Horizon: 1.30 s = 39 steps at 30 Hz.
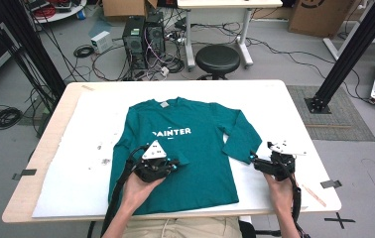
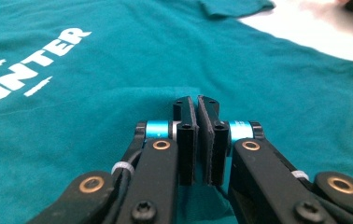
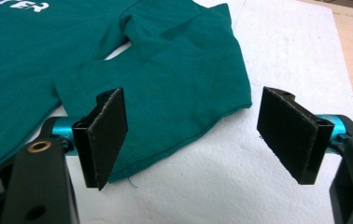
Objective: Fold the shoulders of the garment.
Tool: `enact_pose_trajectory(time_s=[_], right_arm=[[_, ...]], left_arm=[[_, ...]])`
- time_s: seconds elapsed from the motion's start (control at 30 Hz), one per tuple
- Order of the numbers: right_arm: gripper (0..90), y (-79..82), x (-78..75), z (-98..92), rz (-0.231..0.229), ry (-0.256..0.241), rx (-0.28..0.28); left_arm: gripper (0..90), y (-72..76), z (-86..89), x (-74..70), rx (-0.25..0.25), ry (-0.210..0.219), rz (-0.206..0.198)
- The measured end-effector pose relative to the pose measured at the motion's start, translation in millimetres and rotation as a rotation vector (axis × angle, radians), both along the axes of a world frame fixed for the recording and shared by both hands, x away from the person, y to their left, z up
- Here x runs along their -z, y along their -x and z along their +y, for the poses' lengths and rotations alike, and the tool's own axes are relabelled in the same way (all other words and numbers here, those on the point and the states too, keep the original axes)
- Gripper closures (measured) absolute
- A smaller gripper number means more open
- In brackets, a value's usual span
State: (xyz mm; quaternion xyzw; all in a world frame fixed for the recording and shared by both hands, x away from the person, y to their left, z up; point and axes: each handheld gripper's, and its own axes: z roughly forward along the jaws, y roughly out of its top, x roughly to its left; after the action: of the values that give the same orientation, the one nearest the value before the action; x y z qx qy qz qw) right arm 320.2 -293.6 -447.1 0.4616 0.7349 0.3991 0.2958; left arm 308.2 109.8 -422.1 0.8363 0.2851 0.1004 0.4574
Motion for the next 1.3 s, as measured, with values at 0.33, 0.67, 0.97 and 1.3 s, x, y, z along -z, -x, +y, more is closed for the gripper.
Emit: enact_pose_trajectory(time_s=[0.33, 0.67, 0.97, 1.3], right_arm=[[24.9, -0.3, 0.1, 0.8, 0.005, 0.006, -0.002], [25.0, 0.4, 0.0, 0.8, -0.009, 0.006, 0.000], [24.9, 0.3, 0.1, 0.9, -0.011, 0.013, -0.006], [25.8, 0.5, 0.2, 1.2, -0.012, 0.017, -0.004]], left_arm=[[85.6, -3.8, -11.7, 1.0, 0.021, 0.022, 0.016], [66.1, -3.3, -17.8, -2.5, 0.042, 0.042, 0.003], [53.7, -0.7, 33.2, -25.4, -0.093, 0.079, -0.085], [54.3, 4.7, 114.7, -22.0, -0.259, 0.015, -0.141]])
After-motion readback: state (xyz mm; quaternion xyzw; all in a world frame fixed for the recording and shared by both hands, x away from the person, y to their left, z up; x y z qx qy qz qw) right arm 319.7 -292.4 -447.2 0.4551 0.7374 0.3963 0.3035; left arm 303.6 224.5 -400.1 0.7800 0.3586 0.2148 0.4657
